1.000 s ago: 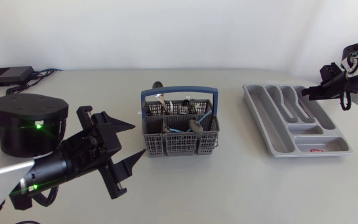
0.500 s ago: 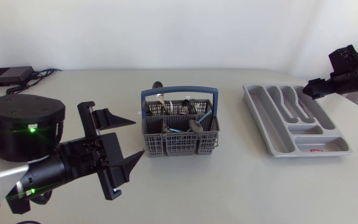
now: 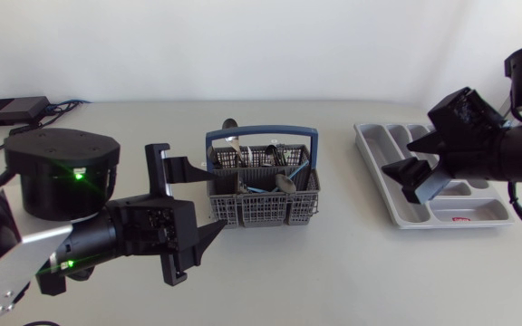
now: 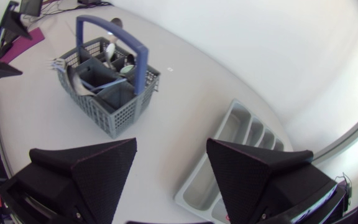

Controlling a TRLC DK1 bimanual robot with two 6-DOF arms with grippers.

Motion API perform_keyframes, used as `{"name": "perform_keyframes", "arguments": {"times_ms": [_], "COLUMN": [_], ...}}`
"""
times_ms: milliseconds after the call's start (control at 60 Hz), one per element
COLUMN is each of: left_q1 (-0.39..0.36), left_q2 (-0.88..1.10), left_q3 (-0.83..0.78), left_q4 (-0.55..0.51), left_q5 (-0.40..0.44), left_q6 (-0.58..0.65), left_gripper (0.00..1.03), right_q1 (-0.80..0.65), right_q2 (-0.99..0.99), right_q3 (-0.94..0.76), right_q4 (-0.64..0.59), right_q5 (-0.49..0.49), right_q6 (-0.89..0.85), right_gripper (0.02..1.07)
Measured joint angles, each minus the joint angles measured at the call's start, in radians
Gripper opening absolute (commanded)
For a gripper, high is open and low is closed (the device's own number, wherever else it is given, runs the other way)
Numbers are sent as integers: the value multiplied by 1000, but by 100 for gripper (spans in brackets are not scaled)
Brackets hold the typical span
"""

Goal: Sort the cutlery from the basket into the organizer compartments.

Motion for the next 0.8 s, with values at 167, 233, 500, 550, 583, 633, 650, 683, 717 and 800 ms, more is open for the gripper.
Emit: {"name": "perform_keyframes", "arguments": {"times_ms": [167,233,500,550,583,633,650,683,717,800], "left_q1": [45,72,146,154,159,164,165,166,166,167], "left_q2": [56,89,217,241,258,278,285,295,305,326], "left_q3": [8,25,96,108,118,129,134,140,145,156], "left_q4": [14,17,79,80,81,81,81,81,81,82], "left_q5": [92,134,231,243,253,261,264,271,276,286], "left_q6": [40,56,95,103,109,117,121,128,135,151], "left_gripper": [70,68,64,60,59,59,57,55,55,52], "right_q1": [135,188,376,391,399,406,407,409,413,428], "right_q2": [-37,-38,-38,-38,-38,-38,-38,-38,-38,-38], "right_q3": [-36,-44,-79,-79,-80,-80,-80,-80,-81,-88], "right_q4": [-20,-22,-23,-23,-23,-23,-23,-23,-23,-23], "right_q5": [46,69,148,154,158,165,165,165,166,170], "right_q6": [32,55,134,140,145,152,154,155,156,161], "right_gripper": [87,88,88,88,88,88,88,88,88,88]}}
